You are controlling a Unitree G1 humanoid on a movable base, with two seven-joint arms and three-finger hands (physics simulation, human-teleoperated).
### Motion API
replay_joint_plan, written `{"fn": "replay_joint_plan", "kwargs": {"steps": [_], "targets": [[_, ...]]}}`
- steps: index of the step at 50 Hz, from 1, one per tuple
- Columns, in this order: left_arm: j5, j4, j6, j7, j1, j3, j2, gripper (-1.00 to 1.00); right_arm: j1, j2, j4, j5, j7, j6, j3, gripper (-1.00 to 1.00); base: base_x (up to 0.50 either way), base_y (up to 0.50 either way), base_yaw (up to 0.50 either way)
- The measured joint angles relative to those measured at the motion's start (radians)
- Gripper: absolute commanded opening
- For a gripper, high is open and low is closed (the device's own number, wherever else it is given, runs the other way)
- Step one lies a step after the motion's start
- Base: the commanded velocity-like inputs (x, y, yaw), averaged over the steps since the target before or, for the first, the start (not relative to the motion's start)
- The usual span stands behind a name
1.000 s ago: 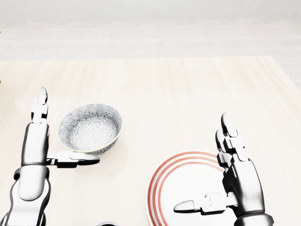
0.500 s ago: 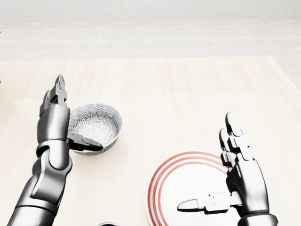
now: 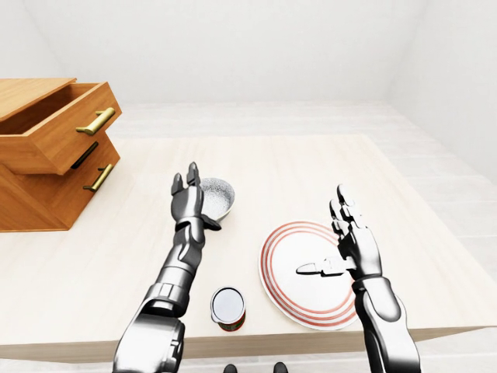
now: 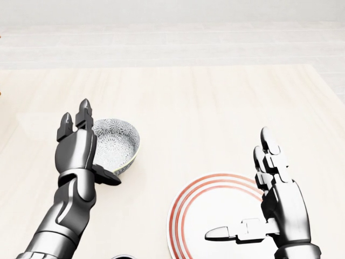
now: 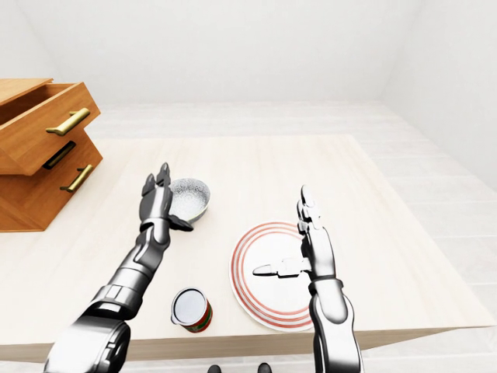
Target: Put the bowl on the plate.
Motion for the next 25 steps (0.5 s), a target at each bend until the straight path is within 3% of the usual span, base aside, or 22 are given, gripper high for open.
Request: {"fn": "replay_joint_plan", "kwargs": {"steps": [25], "targets": [[0.069, 0.168, 0.0, 0.075, -0.044, -0.014, -0.02, 1.0, 0.003, 0.0, 0.013, 0.001, 0.004, -0.016, -0.004, 1.0, 0.0, 0.0, 0.0]]}}
